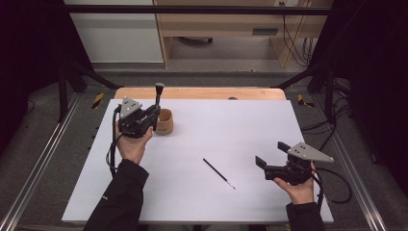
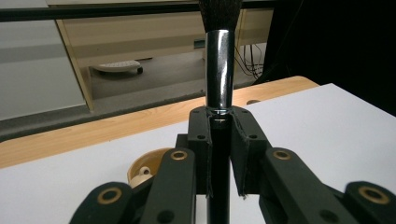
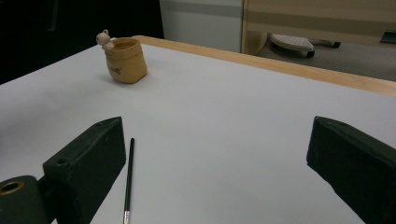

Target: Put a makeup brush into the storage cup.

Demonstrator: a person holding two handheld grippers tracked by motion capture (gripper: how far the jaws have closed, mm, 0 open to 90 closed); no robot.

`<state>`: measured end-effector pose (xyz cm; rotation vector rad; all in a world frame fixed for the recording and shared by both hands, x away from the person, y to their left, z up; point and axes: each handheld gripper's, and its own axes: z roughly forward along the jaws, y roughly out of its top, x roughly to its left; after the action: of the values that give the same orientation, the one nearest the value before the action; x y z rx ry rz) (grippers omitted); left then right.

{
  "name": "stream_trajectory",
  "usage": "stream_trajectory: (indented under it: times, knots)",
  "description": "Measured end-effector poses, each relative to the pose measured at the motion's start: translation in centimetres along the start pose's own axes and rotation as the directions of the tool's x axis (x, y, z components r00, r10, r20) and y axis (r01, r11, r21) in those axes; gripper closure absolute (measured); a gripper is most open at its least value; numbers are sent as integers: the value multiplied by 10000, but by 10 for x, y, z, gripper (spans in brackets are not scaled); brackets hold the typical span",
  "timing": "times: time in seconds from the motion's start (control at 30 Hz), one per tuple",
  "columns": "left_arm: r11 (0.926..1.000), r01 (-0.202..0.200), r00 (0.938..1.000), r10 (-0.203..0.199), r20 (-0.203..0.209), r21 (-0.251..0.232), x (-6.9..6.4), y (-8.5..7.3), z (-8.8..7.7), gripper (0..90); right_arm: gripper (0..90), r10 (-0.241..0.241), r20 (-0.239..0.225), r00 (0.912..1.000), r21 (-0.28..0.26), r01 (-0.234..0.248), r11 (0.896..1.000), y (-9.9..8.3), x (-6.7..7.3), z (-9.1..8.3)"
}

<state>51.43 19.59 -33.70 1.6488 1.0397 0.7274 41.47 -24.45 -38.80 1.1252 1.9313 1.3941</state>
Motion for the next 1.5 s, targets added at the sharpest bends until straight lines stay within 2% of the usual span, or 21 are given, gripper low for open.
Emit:
stream_trajectory:
  times: [0.43, 0.97, 1.17, 1.5]
  knots:
    - [9997, 72, 10000, -72, -23, -222, 2, 9, 16, 788, 50, 62, 35, 10000, -17, -62, 10000, 0, -1, -1]
    - [9995, 137, 9997, -143, -188, -297, 9, 10, 40, 788, 49, 33, 103, 9999, 57, -34, 10000, -2, -2, 1]
    - [9995, 6, 9995, -16, -313, -319, 12, 12, 48, 788, 49, 40, 111, 9999, 91, -41, 9999, -2, -2, 2]
    - [9999, 77, 9989, -84, -472, -141, 18, 9, 64, 788, 49, 75, 121, 9999, 86, -76, 9999, -2, -4, 1]
